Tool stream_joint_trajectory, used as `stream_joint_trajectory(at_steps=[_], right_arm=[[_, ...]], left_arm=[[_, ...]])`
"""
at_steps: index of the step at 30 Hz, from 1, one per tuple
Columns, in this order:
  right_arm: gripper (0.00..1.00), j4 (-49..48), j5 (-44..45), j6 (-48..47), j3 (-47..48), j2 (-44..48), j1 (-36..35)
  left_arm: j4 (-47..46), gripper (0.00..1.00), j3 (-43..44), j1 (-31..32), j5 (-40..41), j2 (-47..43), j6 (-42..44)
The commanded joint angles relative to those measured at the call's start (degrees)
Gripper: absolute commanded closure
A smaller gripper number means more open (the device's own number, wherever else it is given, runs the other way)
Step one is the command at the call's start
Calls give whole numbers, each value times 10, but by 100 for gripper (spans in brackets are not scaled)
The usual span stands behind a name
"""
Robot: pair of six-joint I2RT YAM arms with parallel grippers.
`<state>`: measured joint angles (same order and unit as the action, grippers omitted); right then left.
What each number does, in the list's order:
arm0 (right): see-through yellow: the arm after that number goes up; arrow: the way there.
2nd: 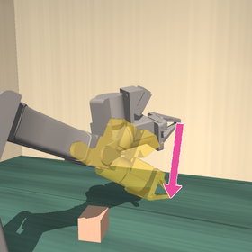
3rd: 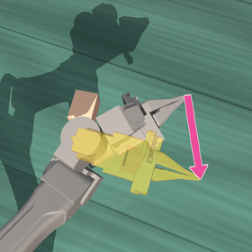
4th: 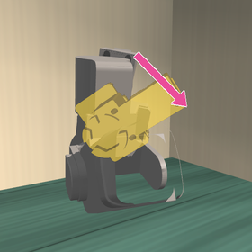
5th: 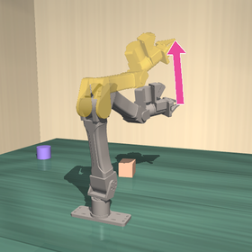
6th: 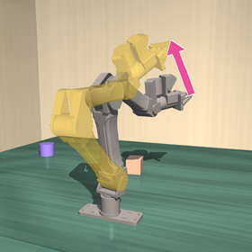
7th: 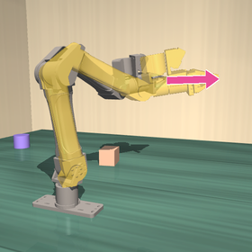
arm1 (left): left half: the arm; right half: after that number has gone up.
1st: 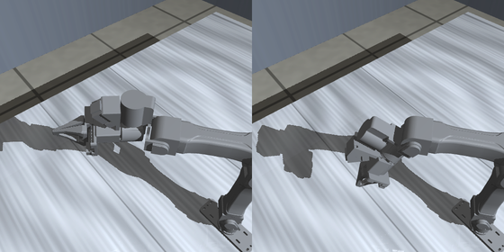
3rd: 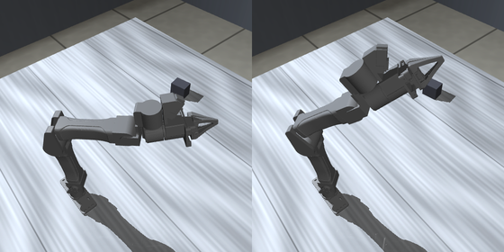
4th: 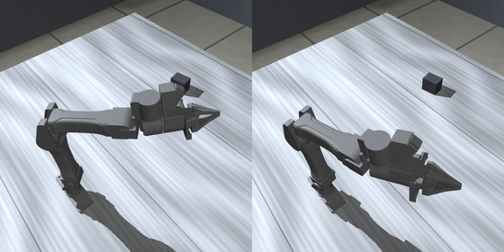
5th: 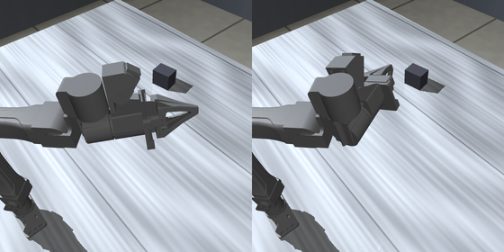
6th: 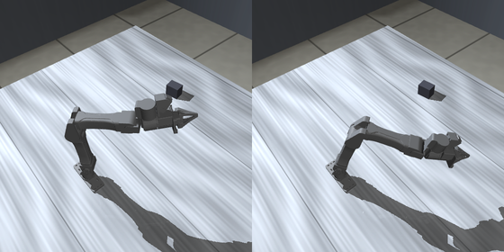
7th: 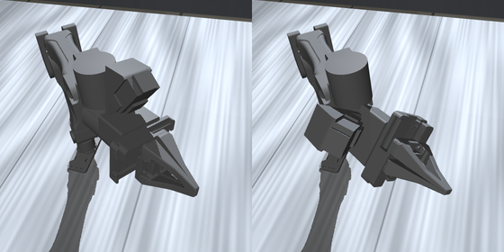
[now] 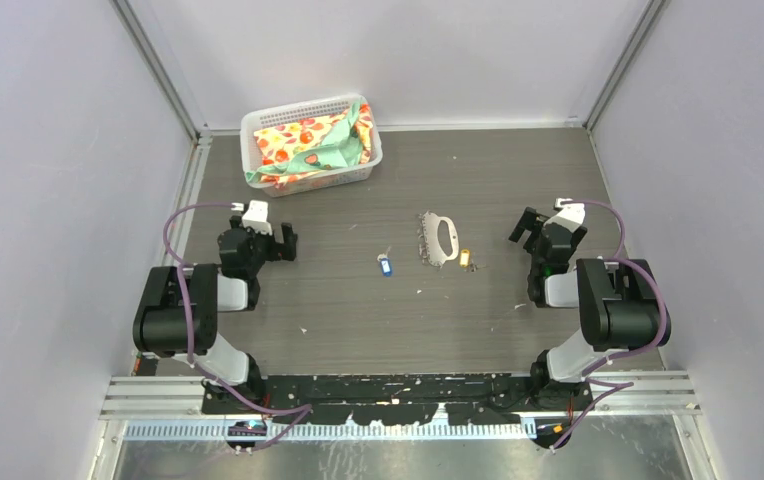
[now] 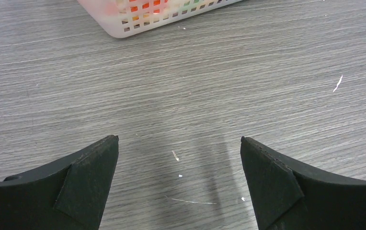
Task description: Put the keys on the keyring
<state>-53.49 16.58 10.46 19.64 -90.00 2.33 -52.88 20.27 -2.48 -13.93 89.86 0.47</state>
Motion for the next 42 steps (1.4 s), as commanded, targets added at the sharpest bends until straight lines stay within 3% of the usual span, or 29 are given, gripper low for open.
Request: stream_joint_trajectory(at_steps=[1,13,16,17,19,23,27,29,31,36,39,42], right_arm=[[0,-19,1,0,1,11,-1],[0,-8,21,5,4,18,-3],[0,160,100,32,55,95,-5],[0,222,110,42,82,118,-6],[0,283,106,106,121,149,-4],[0,304,96,279,147,168,-3],[0,337,-153,203,206,134,-5],[0,341,-235,180,236,102,-22],[0,405,-261,133,295,62,-69],[1,529,-253,31,425,-46,-168],[19,584,-290,23,481,-107,-184],[24,619,-293,8,524,-153,-202]], left_arm=[[-21,0,2,2,6,-10,3],[-18,0,5,2,6,-9,3],[-18,0,5,-3,0,-21,-1],[17,0,22,-6,-5,-39,-1],[185,0,81,-7,-10,-82,-1],[531,0,256,-7,-50,-88,4],[750,0,362,-7,-114,-75,54],[803,0,378,-7,-134,-85,72],[841,0,389,-7,-156,-98,88],[920,0,432,-1,-178,-109,96],[948,0,449,-1,-174,-113,92],[962,0,455,0,-172,-116,94]])
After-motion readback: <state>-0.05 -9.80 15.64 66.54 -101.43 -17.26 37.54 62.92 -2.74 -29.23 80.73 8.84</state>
